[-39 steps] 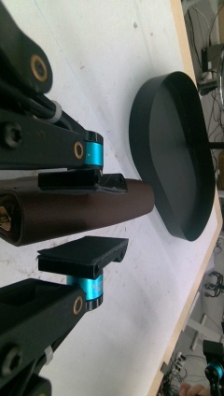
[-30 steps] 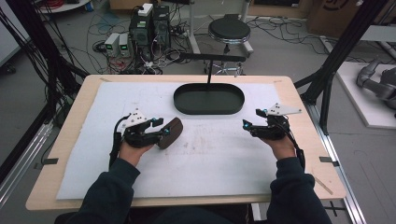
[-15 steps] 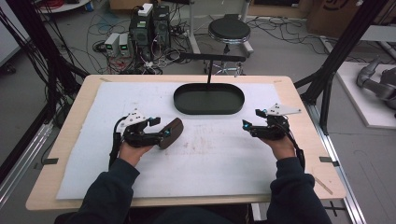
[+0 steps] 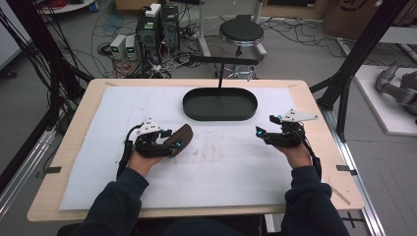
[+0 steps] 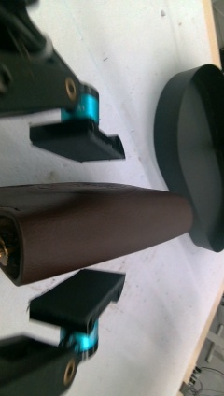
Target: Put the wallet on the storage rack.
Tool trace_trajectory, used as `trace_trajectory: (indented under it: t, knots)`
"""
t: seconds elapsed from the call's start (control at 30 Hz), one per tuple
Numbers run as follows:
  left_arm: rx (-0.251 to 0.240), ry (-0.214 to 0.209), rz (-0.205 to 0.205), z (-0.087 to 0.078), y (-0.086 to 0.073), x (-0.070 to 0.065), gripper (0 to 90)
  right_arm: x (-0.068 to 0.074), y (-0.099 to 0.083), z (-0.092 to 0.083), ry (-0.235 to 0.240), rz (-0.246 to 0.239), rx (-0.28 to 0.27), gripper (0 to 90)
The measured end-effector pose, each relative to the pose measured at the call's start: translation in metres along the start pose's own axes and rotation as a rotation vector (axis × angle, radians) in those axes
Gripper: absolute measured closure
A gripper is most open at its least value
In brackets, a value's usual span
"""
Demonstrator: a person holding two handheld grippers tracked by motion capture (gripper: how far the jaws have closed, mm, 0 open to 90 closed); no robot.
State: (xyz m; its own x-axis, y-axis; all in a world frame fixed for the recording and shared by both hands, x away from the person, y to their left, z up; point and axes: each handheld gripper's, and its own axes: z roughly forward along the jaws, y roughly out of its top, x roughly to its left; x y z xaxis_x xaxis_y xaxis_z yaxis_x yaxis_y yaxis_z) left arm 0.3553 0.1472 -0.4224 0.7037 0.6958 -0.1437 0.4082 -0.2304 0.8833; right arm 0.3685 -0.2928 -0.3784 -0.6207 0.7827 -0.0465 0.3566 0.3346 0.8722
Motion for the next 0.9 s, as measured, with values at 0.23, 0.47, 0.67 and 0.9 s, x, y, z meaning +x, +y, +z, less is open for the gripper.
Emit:
trace_trajectory:
  t: [0.23,0.47,0.67,0.9]
  knots:
    - [-0.007,-0.012,0.013,-0.001,0.004,0.000,63.1,-0.003,-0.001,-0.002,-0.001,0.008,-0.009,27.5]
    - [-0.069,-0.032,0.020,0.006,0.026,0.003,63.7,-0.005,0.000,-0.005,-0.001,0.024,-0.030,27.7]
    - [-0.113,-0.061,0.067,0.021,0.065,0.006,63.8,-0.008,0.000,-0.007,-0.005,0.036,-0.038,27.7]
    - [-0.126,-0.091,0.086,0.052,0.103,0.018,63.9,-0.013,-0.001,-0.010,-0.010,0.054,-0.049,27.7]
